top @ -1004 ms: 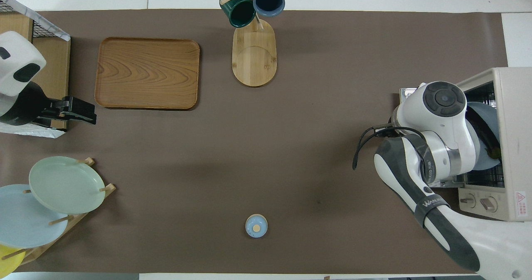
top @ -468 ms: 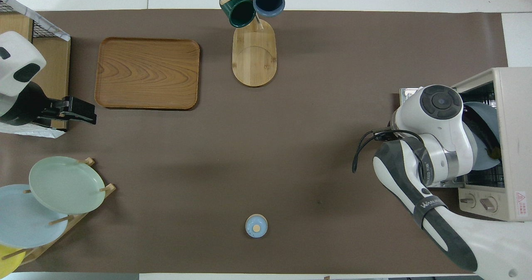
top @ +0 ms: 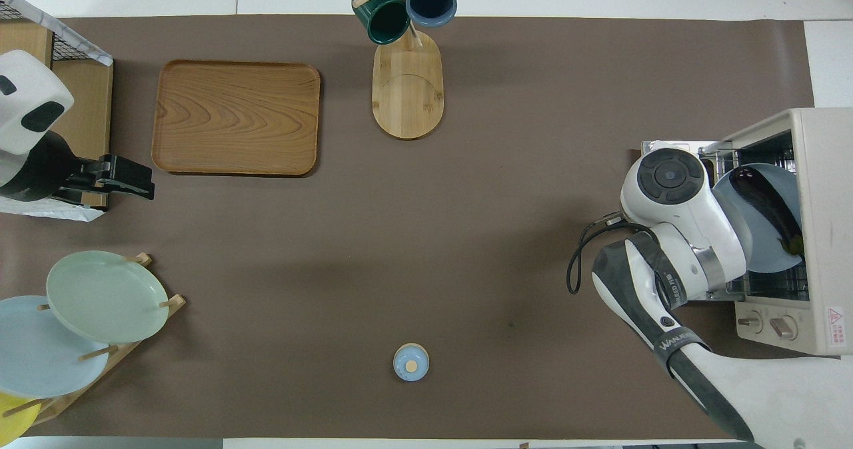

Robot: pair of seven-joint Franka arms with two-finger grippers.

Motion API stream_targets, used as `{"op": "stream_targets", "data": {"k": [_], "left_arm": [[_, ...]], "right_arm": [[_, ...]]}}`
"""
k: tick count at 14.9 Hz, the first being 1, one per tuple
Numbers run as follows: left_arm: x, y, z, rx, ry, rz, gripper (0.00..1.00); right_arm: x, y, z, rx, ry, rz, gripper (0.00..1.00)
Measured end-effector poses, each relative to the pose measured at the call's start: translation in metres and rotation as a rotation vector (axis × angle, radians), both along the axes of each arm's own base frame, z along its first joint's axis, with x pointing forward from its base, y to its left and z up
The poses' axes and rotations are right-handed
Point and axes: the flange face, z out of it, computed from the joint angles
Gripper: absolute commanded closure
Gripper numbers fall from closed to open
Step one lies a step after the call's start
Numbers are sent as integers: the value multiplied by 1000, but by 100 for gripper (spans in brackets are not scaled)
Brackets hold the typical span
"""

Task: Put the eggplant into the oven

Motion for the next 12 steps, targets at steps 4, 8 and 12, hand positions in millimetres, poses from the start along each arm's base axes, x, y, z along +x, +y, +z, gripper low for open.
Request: {"op": "stream_targets", "data": {"k": [4,8,12], "left_arm": [[0,0,0,0,0,0,0],[0,0,0,0,0,0,0],[0,0,0,0,0,0,0]], "right_arm": [[10,3,36,-44,46,28,100],[15,-34,117,-57,45,51,100],[9,-99,160,-45,38,77,100]]}}
